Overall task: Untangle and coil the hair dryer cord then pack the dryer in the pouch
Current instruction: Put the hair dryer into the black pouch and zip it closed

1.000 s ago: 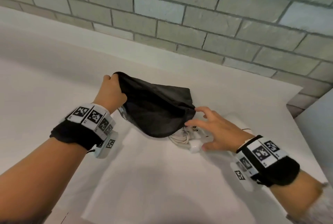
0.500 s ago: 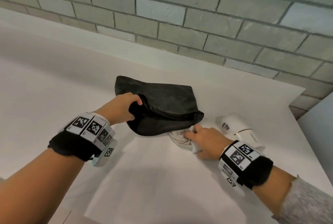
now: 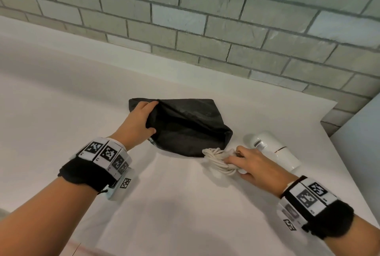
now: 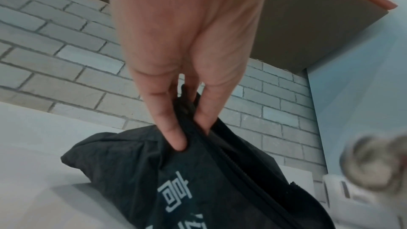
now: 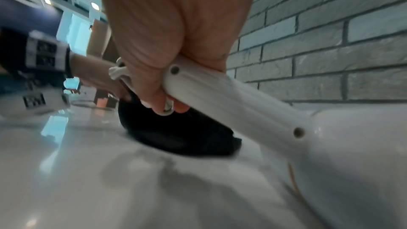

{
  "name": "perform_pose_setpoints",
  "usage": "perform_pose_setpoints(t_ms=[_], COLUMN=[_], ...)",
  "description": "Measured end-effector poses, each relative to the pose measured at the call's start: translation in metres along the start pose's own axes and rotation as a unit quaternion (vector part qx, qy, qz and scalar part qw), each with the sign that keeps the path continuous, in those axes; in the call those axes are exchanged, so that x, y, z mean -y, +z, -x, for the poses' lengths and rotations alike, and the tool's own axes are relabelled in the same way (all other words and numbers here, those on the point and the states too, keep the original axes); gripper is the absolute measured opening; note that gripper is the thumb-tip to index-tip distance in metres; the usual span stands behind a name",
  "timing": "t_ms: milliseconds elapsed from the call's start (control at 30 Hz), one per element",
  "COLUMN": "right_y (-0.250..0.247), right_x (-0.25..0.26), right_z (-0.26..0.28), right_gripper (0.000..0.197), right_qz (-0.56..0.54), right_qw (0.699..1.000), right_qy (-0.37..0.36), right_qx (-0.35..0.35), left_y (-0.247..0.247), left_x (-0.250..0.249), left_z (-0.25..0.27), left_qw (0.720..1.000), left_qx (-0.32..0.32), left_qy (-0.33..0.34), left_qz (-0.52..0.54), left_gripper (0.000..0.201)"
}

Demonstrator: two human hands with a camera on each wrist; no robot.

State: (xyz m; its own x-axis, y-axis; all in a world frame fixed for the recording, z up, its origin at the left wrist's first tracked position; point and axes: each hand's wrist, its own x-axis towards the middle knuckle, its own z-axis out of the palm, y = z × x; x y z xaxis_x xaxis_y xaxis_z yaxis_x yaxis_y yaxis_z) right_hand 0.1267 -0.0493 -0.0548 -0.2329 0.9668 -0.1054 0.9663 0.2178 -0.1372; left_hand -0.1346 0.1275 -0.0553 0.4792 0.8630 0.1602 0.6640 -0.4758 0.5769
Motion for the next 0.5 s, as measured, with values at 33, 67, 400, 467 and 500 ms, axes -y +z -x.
perform_pose_setpoints(t_ms=[33, 67, 400, 467, 500], right_y=[-0.006, -0.014, -0.049, -0.041, -0.037], right_x=[0.004, 0.011, 0.110, 0.107, 0.103], right_z=[0.005, 0.009, -0.013, -0.032, -0.040], right_gripper=[0.038, 0.036, 0.036, 0.036, 0.036], right_qz=[-0.024, -0.047, -0.137, -0.135, -0.127], right_qw=[1.000, 0.998, 0.955, 0.952, 0.953], right_qy=[-0.009, -0.017, -0.252, -0.257, -0.254], right_qx=[-0.015, -0.029, -0.070, -0.095, -0.105], left_y=[0.001, 0.002, -0.001, -0.004, -0.005], left_x=[0.000, -0.001, -0.004, -0.001, 0.000], left_z=[0.000, 0.001, 0.013, 0.019, 0.023], left_qw=[1.000, 1.000, 0.980, 0.971, 0.967], left_qx=[0.008, 0.014, 0.091, 0.113, 0.116], left_qy=[0.014, 0.025, 0.160, 0.192, 0.206], left_qz=[-0.002, -0.004, 0.072, 0.090, 0.091], left_gripper=[0.077, 0.078, 0.079, 0.074, 0.069])
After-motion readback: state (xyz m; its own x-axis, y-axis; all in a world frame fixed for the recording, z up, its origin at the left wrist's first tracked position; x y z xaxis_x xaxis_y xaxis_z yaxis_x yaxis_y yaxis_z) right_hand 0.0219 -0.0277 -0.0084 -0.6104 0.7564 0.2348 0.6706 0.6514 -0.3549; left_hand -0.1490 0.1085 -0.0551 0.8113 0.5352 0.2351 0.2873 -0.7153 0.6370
